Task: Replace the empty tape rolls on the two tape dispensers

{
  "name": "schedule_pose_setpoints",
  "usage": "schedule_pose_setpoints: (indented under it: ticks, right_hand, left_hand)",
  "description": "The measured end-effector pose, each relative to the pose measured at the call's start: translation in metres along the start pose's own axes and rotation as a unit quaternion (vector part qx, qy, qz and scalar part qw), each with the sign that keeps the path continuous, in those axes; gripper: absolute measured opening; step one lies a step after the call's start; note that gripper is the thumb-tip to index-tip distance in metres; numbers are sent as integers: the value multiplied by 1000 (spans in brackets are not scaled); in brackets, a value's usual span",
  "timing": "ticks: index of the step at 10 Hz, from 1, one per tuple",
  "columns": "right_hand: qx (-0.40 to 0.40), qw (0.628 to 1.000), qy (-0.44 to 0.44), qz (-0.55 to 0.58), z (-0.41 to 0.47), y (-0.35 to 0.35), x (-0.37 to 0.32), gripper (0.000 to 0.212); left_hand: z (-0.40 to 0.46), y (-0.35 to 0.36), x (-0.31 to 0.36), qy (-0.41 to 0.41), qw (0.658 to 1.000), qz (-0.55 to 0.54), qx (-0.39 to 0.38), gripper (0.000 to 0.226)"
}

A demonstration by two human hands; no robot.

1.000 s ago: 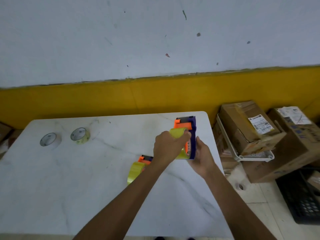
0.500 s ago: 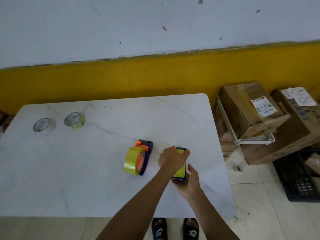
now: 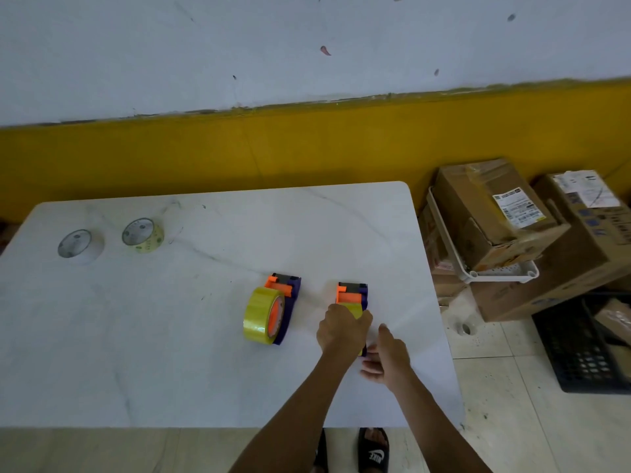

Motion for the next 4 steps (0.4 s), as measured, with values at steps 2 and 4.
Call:
schedule_pose_setpoints:
  ticks: [2,4]
  right_hand:
    - [52,993,-51,-96,-11,-6,-33,51]
    - [21,980,-162,-112,-44,1,-98,41]
  left_hand:
    - [-4,-2,2,-9,1000,-6,-17,65]
    - [-8,-28,18,-35,989,-121,-71,87]
Point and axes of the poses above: each hand's wrist, its own z-axis towards the middle knuckle, its own y-axis out of the palm, x = y × z, the point moved 2 cm from there along z, towards the middle knuckle, and after that the axes turned 3 degrees about -x, right-handed, at the moved point
